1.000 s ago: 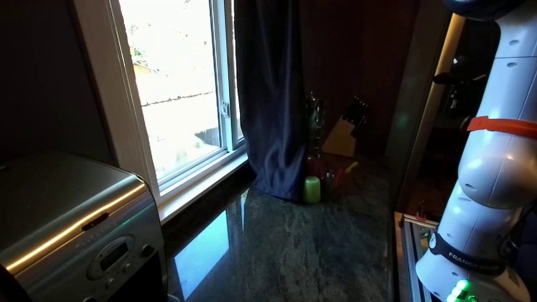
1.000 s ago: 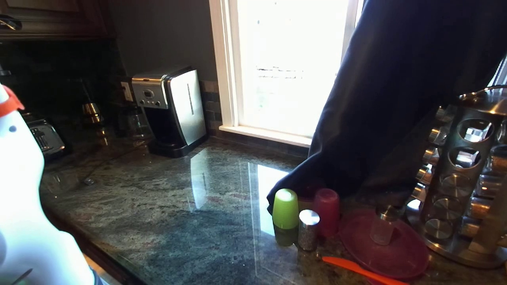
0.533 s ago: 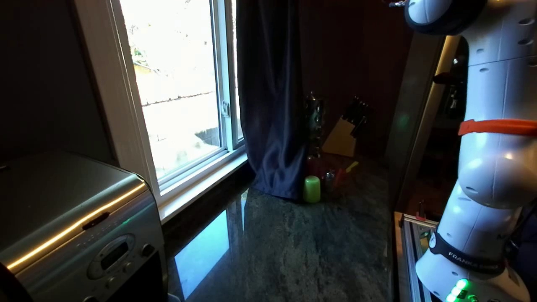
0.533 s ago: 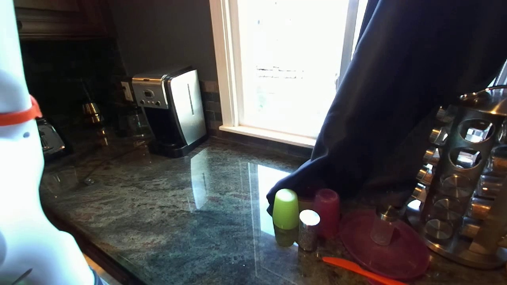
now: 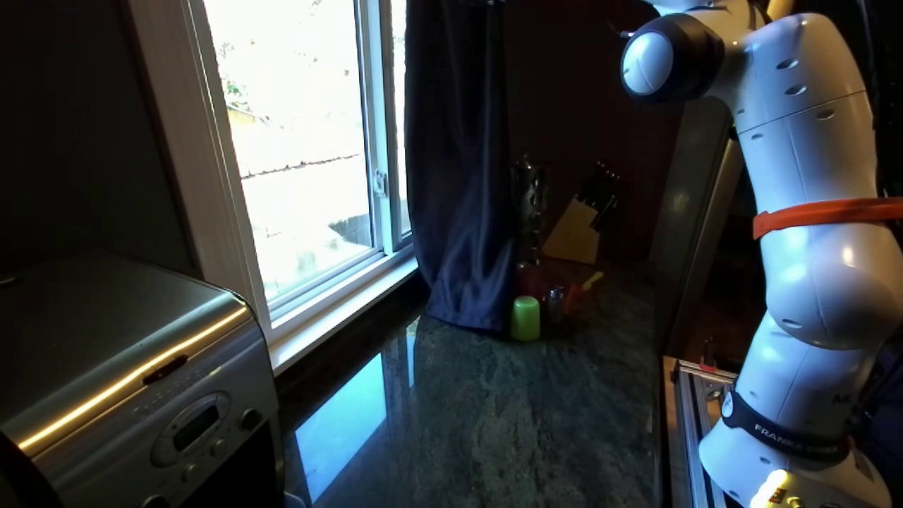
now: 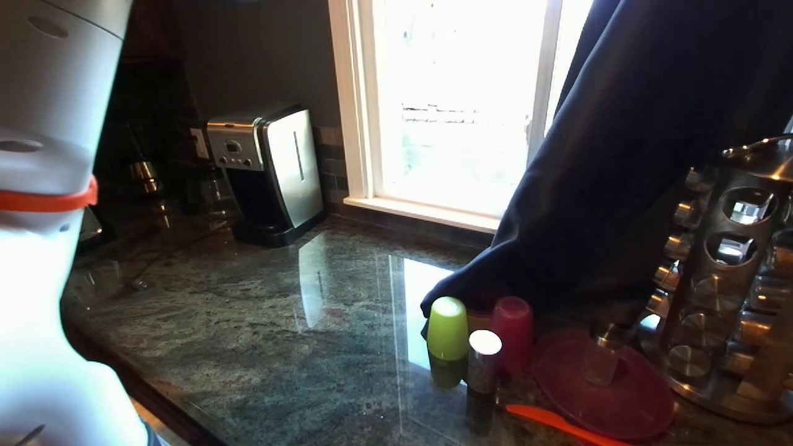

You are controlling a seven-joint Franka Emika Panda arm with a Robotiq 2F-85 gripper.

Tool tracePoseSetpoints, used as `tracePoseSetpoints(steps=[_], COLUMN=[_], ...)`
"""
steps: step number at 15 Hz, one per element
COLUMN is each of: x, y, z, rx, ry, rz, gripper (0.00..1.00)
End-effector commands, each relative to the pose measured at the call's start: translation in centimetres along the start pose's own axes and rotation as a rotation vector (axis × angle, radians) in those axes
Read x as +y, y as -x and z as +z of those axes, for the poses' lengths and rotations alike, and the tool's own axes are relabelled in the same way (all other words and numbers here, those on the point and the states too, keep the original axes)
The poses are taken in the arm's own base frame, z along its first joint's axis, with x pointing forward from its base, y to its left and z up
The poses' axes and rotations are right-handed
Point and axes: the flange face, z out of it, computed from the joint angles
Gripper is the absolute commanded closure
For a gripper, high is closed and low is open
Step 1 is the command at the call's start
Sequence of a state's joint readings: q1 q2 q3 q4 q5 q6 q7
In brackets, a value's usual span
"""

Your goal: Move the curtain to the right

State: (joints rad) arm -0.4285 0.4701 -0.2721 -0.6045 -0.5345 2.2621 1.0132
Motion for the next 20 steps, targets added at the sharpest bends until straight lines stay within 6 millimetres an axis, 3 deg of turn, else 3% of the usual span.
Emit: tracePoseSetpoints(steps=[1, 9, 12, 13, 14, 16, 18, 20], x=[4.3, 8.0, 8.3, 8.3, 7.6, 7.5, 7.2, 6.0], y=[-0.6, -1.6, -1.3, -1.2, -1.1, 0.0, 0.8, 0.9], z=[4.4, 7.8, 8.6, 8.7, 8.1, 7.8, 6.4, 4.6], rx=[0.005, 0.092, 0.114, 0.121, 0.119, 0.087, 0.025, -0.047], ry=[0.152, 0.221, 0.229, 0.235, 0.241, 0.341, 0.443, 0.417], rz=[0.03, 0.007, -0.004, 0.001, 0.005, 0.027, 0.041, -0.015], gripper=[1.0, 1.0, 1.0, 0.73, 0.72, 0.59, 0.43, 0.28])
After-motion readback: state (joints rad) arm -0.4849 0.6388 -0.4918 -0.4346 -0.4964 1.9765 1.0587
